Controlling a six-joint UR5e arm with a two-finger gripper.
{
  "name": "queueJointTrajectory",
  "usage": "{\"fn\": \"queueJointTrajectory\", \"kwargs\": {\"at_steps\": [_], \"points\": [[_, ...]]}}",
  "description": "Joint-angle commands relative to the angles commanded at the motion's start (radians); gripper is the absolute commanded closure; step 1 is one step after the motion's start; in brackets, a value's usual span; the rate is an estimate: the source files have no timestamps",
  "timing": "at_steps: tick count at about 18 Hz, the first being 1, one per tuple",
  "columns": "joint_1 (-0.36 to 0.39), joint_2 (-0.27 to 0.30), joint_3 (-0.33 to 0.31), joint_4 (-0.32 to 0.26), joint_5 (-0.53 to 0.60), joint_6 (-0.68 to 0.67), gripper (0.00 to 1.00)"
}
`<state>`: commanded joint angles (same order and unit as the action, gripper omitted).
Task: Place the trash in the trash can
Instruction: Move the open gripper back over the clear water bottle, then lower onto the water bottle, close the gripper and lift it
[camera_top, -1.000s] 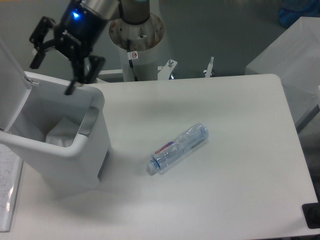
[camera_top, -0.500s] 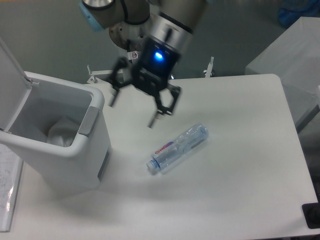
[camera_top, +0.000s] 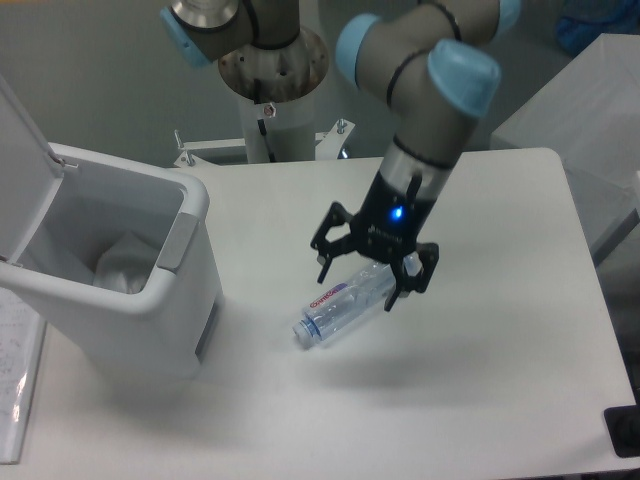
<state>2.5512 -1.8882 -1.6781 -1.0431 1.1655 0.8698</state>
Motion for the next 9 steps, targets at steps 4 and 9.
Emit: {"fn": "queueJointTrajectory", "kwargs": {"at_steps": [4,9], "points": [[-0.052,-0.037,-0.012,-0.028,0.1,0.006,0.0],[-0.097,-0.078,-0.022,-0.026,0.198,0.008,0.0]]}}
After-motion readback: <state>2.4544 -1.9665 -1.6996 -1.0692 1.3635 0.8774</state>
